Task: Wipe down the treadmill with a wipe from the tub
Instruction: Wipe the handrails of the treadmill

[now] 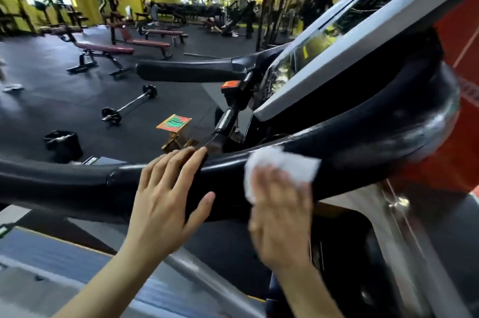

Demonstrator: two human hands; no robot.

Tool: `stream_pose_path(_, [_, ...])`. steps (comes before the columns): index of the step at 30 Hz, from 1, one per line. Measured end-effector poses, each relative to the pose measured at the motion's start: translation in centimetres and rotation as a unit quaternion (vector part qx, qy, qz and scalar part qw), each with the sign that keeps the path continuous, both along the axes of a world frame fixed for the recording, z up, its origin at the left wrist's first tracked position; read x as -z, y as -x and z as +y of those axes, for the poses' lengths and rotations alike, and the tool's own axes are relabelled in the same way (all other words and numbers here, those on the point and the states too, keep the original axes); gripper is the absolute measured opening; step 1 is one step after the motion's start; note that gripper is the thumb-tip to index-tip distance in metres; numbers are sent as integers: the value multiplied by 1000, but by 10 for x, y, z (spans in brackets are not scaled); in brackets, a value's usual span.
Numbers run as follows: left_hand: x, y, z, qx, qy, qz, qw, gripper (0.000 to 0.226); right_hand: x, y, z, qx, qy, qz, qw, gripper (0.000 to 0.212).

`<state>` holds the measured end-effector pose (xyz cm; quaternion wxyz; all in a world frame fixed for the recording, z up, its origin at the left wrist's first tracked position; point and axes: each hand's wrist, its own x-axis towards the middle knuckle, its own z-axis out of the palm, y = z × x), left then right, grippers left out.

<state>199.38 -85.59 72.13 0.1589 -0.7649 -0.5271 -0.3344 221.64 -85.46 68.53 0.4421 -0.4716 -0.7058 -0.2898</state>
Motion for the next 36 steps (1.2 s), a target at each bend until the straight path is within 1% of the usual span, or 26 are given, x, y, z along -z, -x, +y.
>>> stream_pose_path(1, [7, 12, 1, 5, -6, 1, 1000, 63, 16, 21, -3, -6, -12, -53, 999, 57])
stream_pose_path(2, [13, 25, 2, 11, -16, 3, 1000, 62, 26, 30, -5, -12, -6, -64, 998, 54])
stream_pose_path(4, [21, 57, 6, 9, -21, -4, 1000, 61, 8, 19, -3, 20, -18, -39, 999, 52])
stream_pose_path(6, [27, 86, 10, 27, -22, -5, 999, 60, -21, 2, -7, 78, -36, 15, 996, 50])
stream_pose_path(8, [32, 102, 11, 55, -15, 2, 998, 60, -44, 3, -9, 160, -41, 94, 982, 47])
stream_pose_path(9, [33, 104, 10, 68, -8, 3, 998, 60, -53, 6, -8, 185, -45, 127, 974, 47])
stream_pose_path(10, [34, 105, 10, 76, -4, 2, 997, 59, -60, 13, -8, 197, -38, 137, 970, 45])
stream_pose_path(11, [33, 105, 10, 83, -2, 0, 997, 59, -66, 28, -8, 201, -25, 123, 972, 43])
stream_pose_path(12, [33, 105, 11, 88, 0, -2, 996, 58, -65, 50, -7, 199, -8, 91, 976, 40])
stream_pose_path(14, [34, 108, 13, 96, -4, -1, 995, 57, -56, 110, -5, 176, 60, 15, 982, 34])
stream_pose_path(15, [35, 109, 14, 102, -5, -2, 995, 57, -49, 142, -5, 156, 95, -21, 983, 35])
stream_pose_path(17, [38, 116, 16, 122, -8, -20, 992, 57, -31, 198, -2, 108, 113, -54, 986, 37])
stream_pose_path(18, [40, 120, 17, 128, -11, -35, 991, 57, -28, 210, 1, 91, 118, -58, 987, 36])
stream_pose_path(19, [40, 126, 17, 126, -10, -43, 991, 56, -33, 207, 4, 79, 137, -74, 985, 33])
stream_pose_path(21, [40, 141, 17, 102, -1, -34, 994, 58, -59, 178, 3, 67, 164, -100, 979, 29])
stream_pose_path(22, [39, 150, 17, 87, 1, -25, 996, 58, -71, 154, 1, 84, 162, -98, 978, 29])
stream_pose_path(25, [37, 176, 20, 48, 11, 2, 999, 56, -104, 89, -9, 239, 143, -76, 957, 33])
stream_pose_path(27, [38, 190, 21, 48, 20, 22, 998, 56, -102, 99, -4, 272, 125, -48, 953, 33])
stream_pose_path(29, [41, 199, 22, 44, 26, 15, 999, 55, -83, 153, 4, 241, 129, -110, 955, 24])
stream_pose_path(30, [42, 203, 21, 37, 25, 8, 999, 54, -70, 186, 5, 200, 143, -132, 960, 21])
stream_pose_path(31, [44, 205, 21, 33, 22, 7, 999, 53, -56, 217, 7, 143, 155, -125, 969, 22])
stream_pose_path(33, [46, 207, 21, 37, 15, 14, 999, 52, -37, 263, 8, 66, 185, -110, 974, 31])
stream_pose_path(35, [46, 209, 21, 41, 22, 19, 999, 52, -35, 264, 13, 34, 197, -107, 974, 34])
stream_pose_path(36, [45, 210, 21, 40, 28, 19, 999, 52, -41, 249, 14, 33, 177, -109, 978, 31])
